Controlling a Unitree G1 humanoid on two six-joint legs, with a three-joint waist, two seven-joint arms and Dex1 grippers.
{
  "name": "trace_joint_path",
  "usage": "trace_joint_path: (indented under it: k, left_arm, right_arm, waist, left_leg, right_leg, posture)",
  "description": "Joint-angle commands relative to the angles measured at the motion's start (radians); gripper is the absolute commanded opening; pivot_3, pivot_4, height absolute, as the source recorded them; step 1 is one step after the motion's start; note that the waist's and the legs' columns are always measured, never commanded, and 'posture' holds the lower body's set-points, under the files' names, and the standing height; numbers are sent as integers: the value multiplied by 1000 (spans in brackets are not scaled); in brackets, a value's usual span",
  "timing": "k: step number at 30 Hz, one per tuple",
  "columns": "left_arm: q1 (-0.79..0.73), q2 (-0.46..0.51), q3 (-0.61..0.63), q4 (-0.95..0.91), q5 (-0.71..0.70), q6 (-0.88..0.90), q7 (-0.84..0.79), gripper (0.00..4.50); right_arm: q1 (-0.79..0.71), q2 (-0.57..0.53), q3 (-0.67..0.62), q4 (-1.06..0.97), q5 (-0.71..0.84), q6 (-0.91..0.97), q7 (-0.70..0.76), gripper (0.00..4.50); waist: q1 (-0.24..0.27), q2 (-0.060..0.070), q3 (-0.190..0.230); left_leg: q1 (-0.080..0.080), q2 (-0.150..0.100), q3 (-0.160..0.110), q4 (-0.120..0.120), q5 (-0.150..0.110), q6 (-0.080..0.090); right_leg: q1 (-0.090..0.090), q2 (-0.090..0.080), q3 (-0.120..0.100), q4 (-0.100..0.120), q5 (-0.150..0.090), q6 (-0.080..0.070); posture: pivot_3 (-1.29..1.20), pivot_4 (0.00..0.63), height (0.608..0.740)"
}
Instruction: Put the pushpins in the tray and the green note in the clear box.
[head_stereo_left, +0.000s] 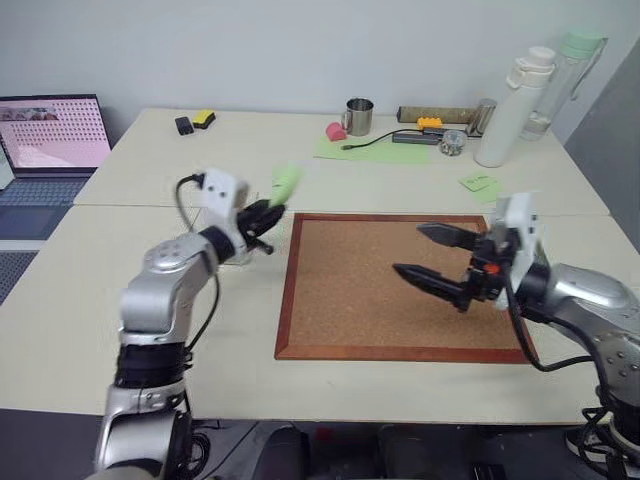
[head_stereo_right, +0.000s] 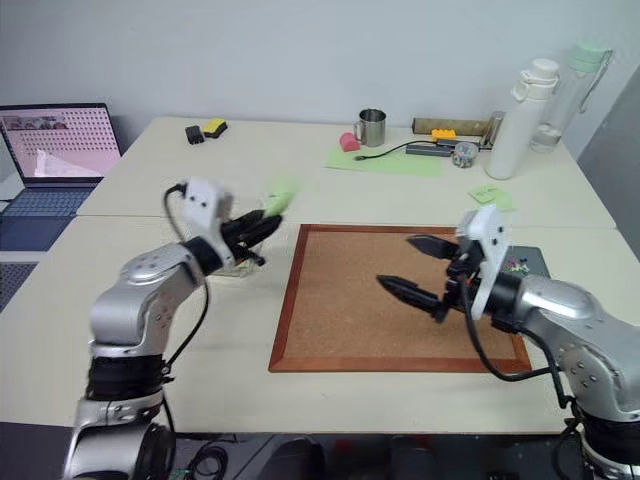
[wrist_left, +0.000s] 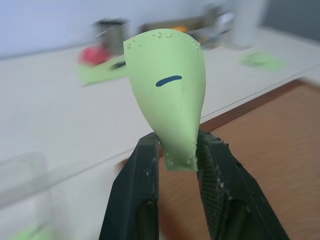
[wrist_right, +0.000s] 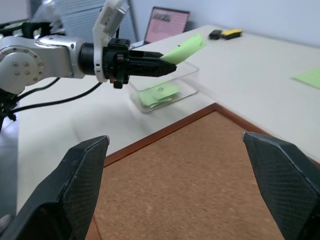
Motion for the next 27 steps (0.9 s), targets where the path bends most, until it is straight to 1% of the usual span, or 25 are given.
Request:
trace_joint_path:
  k: [1, 5, 7, 11, 16, 17, 20, 25, 27]
  left_arm:
    - [-4, 15, 57, 6, 52, -24, 117, 1105]
    - [2, 10, 47, 44, 69, -10, 152, 1105]
    - [-14, 1, 55, 67, 72, 4, 181, 1105]
    - [-22, 7, 41, 100, 78, -7, 180, 1105]
    - [-40, 6, 35, 126, 71, -30, 171, 1887]
    - [-42, 7, 33, 131, 72, -31, 171, 2177]
    - [-52, 12, 29, 142, 75, -35, 166, 2646]
    - [-65, 22, 24, 150, 75, -37, 156, 3733]
    - [-68, 24, 21, 147, 73, -33, 150, 4101]
  right_arm:
    - [-29, 4, 22, 14, -18, -36, 33, 4500]
    - [-46, 1, 45, 29, -37, -44, 51, 4500]
    - [-43, -5, 40, 30, -36, -42, 55, 4500]
    - [-29, -10, 23, 19, -29, -32, 44, 4500]
    - [-6, -25, 4, -6, -15, -17, 27, 4500]
    - [-2, -27, 0, -10, -12, -16, 24, 4500]
    - [9, -30, -12, -19, -7, -12, 15, 4500]
    - [14, -27, -22, -22, -6, -11, 5, 4500]
    - [14, -28, -23, -19, -9, -13, 5, 4500]
  waist:
    - [9, -2, 1]
    - [19, -2, 0]
    - [21, -2, 0]
    - [19, -2, 0]
    - [19, -2, 0]
    - [19, -2, 0]
    - [19, -2, 0]
    - [19, -2, 0]
    - [19, -2, 0]
  left_leg:
    - [0, 0, 0, 1, 0, 0]
    - [0, -1, -1, 1, 0, 0]
    - [-1, -1, -2, 1, 0, 0]
    - [-1, 0, -3, 1, 0, 0]
    - [-1, 0, -3, 0, 0, 0]
    - [-1, 0, -3, 0, 0, 0]
    - [-1, 0, -3, 0, 0, 0]
    - [-1, 0, -3, 0, 0, 0]
    - [-1, 0, -3, 0, 0, 0]
  right_leg:
    - [0, -1, -1, 0, 0, 0]
    - [1, -1, -1, 1, 0, 0]
    - [1, -1, -2, 1, 0, 0]
    - [0, -1, -3, 1, 0, 0]
    - [0, -1, -3, 1, 0, 0]
    - [0, -1, -3, 1, 0, 0]
    - [0, -1, -3, 1, 0, 0]
    - [0, -1, -3, 1, 0, 0]
    - [0, -1, -3, 1, 0, 0]
  posture:
    - [0, 150, 740]
    - [0, 150, 740]
    - [0, 150, 740]
    - [0, 150, 740]
    - [0, 150, 740]
    - [0, 150, 740]
    - [0, 150, 740]
    - [0, 150, 740]
    - [0, 150, 740]
